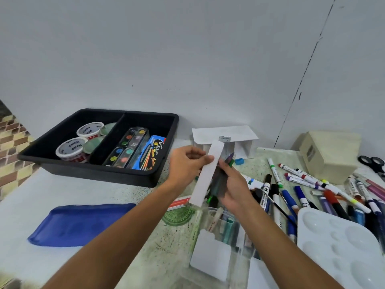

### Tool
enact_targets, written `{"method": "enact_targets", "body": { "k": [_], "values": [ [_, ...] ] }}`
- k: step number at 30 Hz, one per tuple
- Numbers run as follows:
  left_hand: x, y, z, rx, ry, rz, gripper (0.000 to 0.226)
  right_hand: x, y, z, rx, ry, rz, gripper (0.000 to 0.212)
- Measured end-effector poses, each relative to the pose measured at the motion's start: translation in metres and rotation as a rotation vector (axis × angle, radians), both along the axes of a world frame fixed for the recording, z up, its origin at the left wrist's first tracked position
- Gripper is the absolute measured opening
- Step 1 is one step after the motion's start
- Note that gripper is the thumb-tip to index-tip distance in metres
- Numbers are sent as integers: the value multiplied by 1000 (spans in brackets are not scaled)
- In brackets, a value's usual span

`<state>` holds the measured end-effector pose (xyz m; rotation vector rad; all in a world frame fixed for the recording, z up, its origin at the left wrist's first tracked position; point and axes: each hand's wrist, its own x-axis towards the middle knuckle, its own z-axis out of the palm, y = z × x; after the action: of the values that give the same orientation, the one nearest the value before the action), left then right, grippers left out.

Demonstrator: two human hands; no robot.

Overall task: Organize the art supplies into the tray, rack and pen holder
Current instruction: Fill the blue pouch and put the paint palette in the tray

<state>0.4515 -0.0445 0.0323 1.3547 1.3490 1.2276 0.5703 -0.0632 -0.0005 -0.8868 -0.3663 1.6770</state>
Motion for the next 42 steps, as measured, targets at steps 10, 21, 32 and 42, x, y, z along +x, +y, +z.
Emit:
{"method": "enact_targets", "body": {
  "k": [10,21,32,42],
  "values": [
    [-40,-10,4,-174,-102,83,24,-46,-10,17,80,-50,5,40],
    [-67,-64,-7,-662,-1137,-109,53,-109,-43,43,311,-56,-277,7],
    [-252,-80,-30,-23,261,-106,21,-173,-60,31,435,-365,-110,4],
    [-367,-76,-69,-282,1092,-286,92,-208,-64,-4,260,-679,387,21]
  ]
}}
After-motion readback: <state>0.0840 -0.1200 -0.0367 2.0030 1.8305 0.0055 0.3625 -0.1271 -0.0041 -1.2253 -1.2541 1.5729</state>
